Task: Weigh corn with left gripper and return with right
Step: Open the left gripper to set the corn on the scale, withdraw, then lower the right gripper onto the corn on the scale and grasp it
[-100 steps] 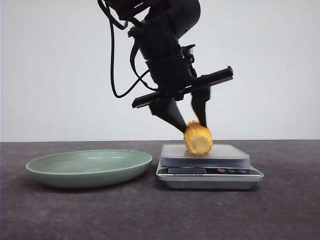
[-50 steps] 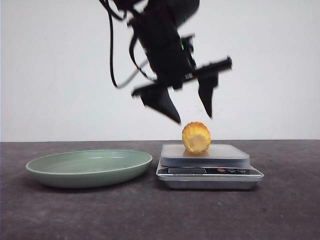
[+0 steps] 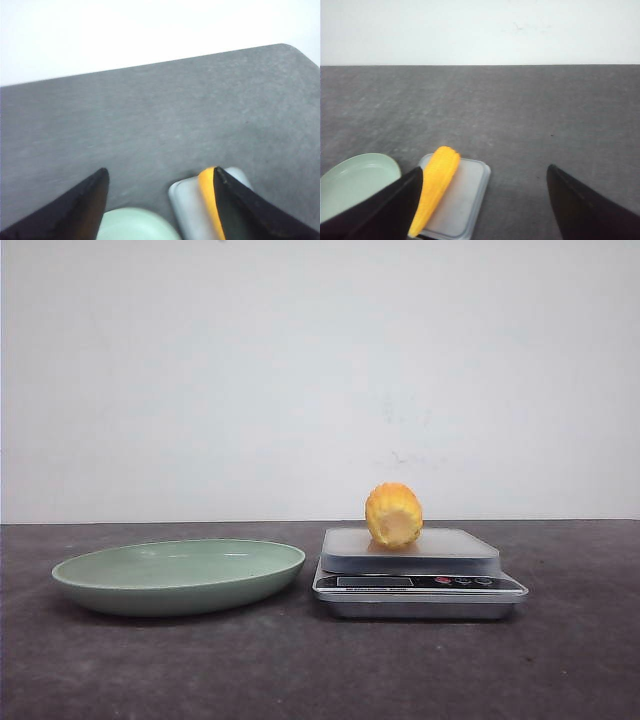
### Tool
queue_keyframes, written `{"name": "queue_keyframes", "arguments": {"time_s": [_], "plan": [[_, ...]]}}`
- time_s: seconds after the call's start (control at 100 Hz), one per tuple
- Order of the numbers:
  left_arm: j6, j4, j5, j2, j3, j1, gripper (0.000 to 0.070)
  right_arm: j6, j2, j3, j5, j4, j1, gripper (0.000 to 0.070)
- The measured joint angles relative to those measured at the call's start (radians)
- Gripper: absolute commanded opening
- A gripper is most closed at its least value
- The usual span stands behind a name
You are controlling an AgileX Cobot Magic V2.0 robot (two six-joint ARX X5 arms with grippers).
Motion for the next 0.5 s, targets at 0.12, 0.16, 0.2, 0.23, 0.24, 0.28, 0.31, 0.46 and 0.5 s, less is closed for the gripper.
{"name": "queue_keyframes", "arguments": {"time_s": [0.12,0.16,0.2,0.23,0.24,0.28,0.31,0.46,0.5], "plan": [[0.019,-0.14,-0.075,-0.159,0.0,0.0,0.0394,0.006,0.019,0.0,-0.019,0.029,0.034,0.0495],[0.021,-0.182,-0.102,-0.208,0.0,0.0,0.0395,0.008,0.029,0.0,-0.019,0.034,0.05,0.0495],[0.023,-0.218,-0.127,-0.254,0.0,0.0,0.0397,0.01,0.043,0.0,-0.019,0.038,0.067,0.0495],[0.023,-0.242,-0.144,-0.288,0.0,-0.002,0.0398,0.011,0.055,0.0,-0.019,0.042,0.08,0.0495],[0.023,-0.249,-0.151,-0.299,0.0,-0.003,0.0399,0.012,0.059,0.0,-0.019,0.044,0.085,0.0495],[0.021,-0.278,-0.171,-0.345,0.0,-0.007,0.0401,0.018,0.076,0.0,-0.019,0.056,0.105,0.0495],[0.019,-0.299,-0.184,-0.379,0.0,-0.011,0.0401,0.022,0.089,0.0,-0.017,0.069,0.121,0.0495],[-0.015,-0.423,-0.229,-0.554,0.0,-0.02,0.0401,0.042,0.165,0.0,0.03,0.149,0.213,0.0495],[-0.032,-0.463,-0.241,-0.6,0.0,-0.02,0.0401,0.047,0.189,0.0,0.046,0.167,0.239,0.0497]]}}
